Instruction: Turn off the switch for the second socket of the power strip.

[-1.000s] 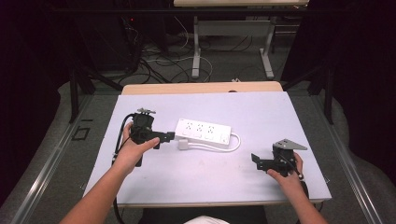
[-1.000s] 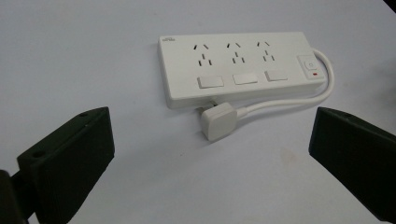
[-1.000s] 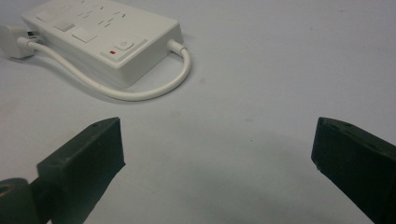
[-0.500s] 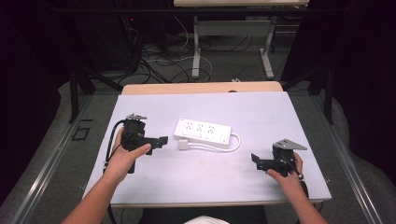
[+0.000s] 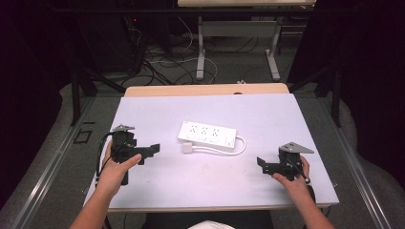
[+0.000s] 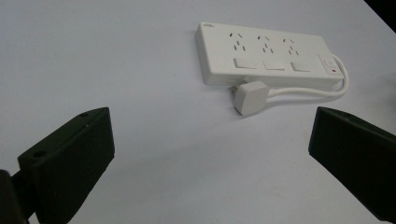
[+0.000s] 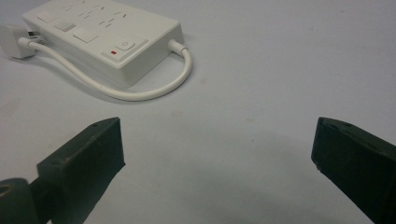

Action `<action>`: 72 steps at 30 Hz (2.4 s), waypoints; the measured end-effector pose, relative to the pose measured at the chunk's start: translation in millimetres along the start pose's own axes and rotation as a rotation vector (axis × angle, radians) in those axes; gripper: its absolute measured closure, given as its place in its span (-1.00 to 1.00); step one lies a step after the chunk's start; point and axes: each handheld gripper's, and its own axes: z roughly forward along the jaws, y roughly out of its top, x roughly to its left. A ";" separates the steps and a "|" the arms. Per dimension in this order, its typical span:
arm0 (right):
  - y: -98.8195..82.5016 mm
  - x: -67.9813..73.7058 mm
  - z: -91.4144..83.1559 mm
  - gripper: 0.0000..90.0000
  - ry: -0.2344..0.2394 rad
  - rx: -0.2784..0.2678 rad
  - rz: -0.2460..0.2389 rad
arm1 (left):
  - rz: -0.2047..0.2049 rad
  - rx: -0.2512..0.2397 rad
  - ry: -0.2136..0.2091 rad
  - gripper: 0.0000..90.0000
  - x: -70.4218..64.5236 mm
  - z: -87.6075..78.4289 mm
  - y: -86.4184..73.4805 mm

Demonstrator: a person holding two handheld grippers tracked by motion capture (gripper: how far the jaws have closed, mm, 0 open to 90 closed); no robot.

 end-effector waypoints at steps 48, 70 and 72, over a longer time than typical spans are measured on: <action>-0.1 -0.4 -0.8 -0.96 0.004 0.001 -0.003 | -0.113 -0.075 0.112 -0.98 79.8 9.6 -66.3; -0.1 -2.2 -0.4 -0.96 -0.005 -0.004 -0.003 | -0.092 -0.052 0.173 -0.93 89.8 18.4 -73.5; -0.1 -2.2 -0.4 -0.96 -0.005 -0.003 -0.004 | -0.091 -0.049 0.172 -0.92 90.2 18.2 -73.8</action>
